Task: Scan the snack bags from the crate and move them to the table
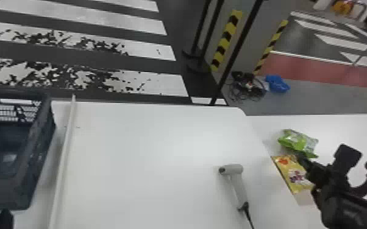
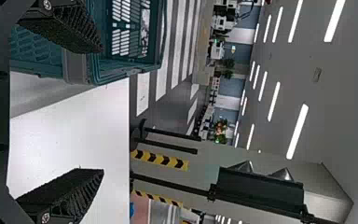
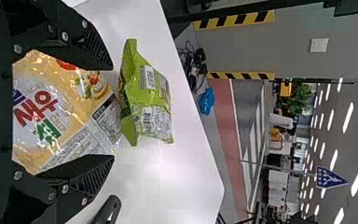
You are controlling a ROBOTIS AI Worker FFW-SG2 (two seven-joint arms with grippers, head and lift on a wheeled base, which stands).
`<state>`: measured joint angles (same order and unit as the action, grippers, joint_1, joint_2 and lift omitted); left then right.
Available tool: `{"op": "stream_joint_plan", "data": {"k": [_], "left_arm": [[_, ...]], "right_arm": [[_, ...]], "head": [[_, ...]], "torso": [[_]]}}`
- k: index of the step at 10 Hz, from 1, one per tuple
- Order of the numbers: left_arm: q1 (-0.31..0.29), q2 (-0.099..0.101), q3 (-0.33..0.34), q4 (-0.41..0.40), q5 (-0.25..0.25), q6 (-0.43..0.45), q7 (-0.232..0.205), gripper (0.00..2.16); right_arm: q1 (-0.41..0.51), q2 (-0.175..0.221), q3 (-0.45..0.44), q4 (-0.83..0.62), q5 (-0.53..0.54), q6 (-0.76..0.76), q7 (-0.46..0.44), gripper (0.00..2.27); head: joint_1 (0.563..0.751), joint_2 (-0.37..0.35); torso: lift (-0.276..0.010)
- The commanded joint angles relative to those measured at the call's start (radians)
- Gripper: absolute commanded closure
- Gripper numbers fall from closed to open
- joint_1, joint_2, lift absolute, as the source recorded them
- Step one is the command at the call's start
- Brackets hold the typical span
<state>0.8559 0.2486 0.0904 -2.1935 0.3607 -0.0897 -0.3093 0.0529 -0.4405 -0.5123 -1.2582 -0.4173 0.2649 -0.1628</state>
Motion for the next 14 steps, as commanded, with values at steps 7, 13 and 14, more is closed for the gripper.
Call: {"op": "stream_joint_plan", "data": {"k": [7,13,14], "left_arm": [[0.018,0.000,-0.006,-0.084,-0.022,0.040,0.022,0.08],[0.029,-0.032,-0.018,-0.160,-0.046,0.141,0.114,0.08],[0.028,-0.035,-0.026,-0.160,-0.048,0.144,0.134,0.08]], "right_arm": [[0.404,0.187,0.101,-0.592,-0.063,-0.186,0.003,0.17],[0.627,0.261,0.434,-0.912,0.192,-0.124,0.022,0.17],[0.654,0.270,0.508,-0.949,0.261,-0.085,0.022,0.17]], "head": [[0.695,-0.350],[0.695,-0.259],[0.695,-0.223]], "torso": [[-0.095],[-0.095],[-0.095]]}}
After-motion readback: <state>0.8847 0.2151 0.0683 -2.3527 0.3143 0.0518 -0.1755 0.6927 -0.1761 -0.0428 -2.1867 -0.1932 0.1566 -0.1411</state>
